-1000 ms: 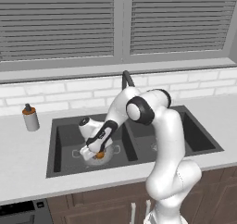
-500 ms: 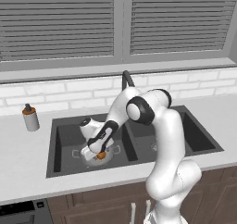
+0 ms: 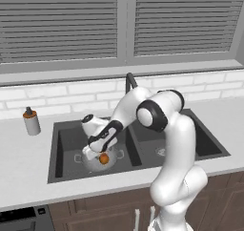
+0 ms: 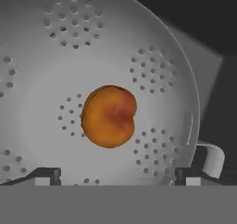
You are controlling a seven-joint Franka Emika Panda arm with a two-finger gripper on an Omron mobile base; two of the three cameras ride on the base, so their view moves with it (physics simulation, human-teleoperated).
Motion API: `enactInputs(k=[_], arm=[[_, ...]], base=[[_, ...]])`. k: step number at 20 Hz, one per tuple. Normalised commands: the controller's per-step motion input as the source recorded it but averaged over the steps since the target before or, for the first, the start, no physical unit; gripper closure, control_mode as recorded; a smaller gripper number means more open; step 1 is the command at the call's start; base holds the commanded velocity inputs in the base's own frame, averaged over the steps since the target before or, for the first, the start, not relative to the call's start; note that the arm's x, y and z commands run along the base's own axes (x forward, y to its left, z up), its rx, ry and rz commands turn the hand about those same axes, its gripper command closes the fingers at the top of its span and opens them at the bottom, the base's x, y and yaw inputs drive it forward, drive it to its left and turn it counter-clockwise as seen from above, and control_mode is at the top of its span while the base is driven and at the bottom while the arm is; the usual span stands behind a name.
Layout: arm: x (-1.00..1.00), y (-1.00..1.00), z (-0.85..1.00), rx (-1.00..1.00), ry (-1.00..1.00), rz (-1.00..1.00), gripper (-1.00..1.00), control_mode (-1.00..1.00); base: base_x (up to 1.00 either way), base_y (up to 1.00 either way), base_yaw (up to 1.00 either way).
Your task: Put the colander in the sink, put the peach in the colander, and turn on the sink faucet and pour water over the colander.
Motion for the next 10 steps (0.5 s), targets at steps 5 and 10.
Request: enactInputs(k=[5, 10], arm=[[-0.20, 0.05, 0.89, 0.13, 0.00, -0.01, -1.00, -1.00], [-0.45, 0.00, 0.81, 0.14, 0.00, -0.02, -1.00, -1.00]], base=[[0.00, 0.00, 0.00], [0.00, 0.00, 0.00]])
